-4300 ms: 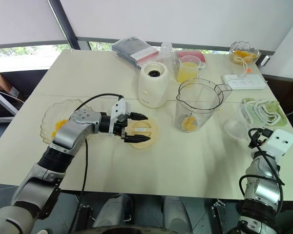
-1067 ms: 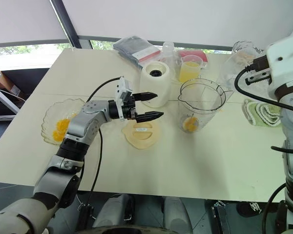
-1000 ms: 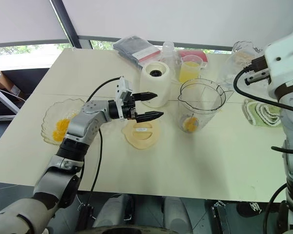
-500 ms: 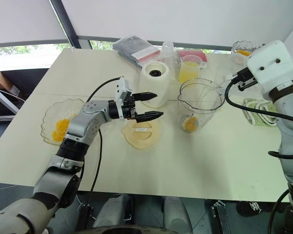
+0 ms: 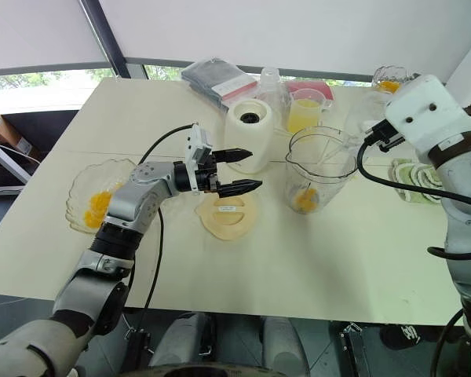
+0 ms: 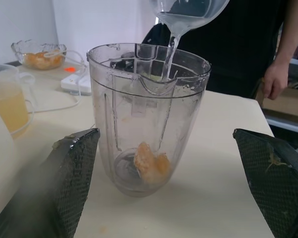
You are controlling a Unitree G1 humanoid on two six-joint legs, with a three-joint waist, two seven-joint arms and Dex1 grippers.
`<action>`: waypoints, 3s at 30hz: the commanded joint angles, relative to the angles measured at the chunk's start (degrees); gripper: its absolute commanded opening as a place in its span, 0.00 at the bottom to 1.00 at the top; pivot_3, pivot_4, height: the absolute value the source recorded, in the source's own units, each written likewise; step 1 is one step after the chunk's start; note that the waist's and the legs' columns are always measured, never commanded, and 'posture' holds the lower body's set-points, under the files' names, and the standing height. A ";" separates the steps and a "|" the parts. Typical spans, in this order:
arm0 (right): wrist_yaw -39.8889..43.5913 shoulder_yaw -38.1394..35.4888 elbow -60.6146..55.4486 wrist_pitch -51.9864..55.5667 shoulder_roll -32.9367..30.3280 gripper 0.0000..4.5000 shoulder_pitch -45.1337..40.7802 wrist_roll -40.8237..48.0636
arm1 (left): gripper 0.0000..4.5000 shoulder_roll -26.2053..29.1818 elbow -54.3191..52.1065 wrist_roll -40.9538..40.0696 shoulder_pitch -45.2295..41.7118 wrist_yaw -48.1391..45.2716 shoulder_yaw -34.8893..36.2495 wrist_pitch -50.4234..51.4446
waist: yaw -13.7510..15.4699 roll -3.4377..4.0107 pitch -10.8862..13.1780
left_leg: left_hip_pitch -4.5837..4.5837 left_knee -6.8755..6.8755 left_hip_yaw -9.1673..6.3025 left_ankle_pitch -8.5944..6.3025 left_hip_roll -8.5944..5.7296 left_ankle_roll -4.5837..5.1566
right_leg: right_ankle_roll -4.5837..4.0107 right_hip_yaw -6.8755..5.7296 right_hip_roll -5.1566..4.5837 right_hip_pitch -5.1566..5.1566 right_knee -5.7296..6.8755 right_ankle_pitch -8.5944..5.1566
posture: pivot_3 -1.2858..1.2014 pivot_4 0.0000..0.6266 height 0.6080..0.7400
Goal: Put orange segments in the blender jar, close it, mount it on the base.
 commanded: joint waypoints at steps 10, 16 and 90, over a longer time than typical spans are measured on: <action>-2.56 -7.17 -3.34 9.41 11.61 0.01 -2.73 1.33 | 1.00 0.24 -1.55 0.29 -0.83 -0.20 -0.07 -0.61 | 0.00 -0.04 0.02 | 0.00 0.01 -0.01 0.00 -0.01 0.00 | 0.08 0.00 0.01 0.00 0.02 0.05 | 0.52 0.24 1.00; -5.31 -14.74 -5.96 22.58 21.88 0.01 -8.66 5.35 | 1.00 0.46 -1.33 0.45 -1.12 -0.44 -0.27 -0.35 | -0.01 -0.01 0.01 | 0.01 0.01 -0.04 0.00 0.00 0.00 | 0.12 -0.03 0.01 0.00 0.05 0.08 | 0.52 0.24 1.00; -25.65 -29.81 47.46 -39.40 40.97 0.99 10.79 34.12 | 1.00 4.94 -10.23 0.70 3.38 1.29 -2.07 4.03 | -1.82 0.20 -0.05 | 0.14 -0.04 0.02 0.00 0.02 0.00 | 0.13 0.09 0.04 0.03 0.15 0.08 | 0.52 0.24 1.00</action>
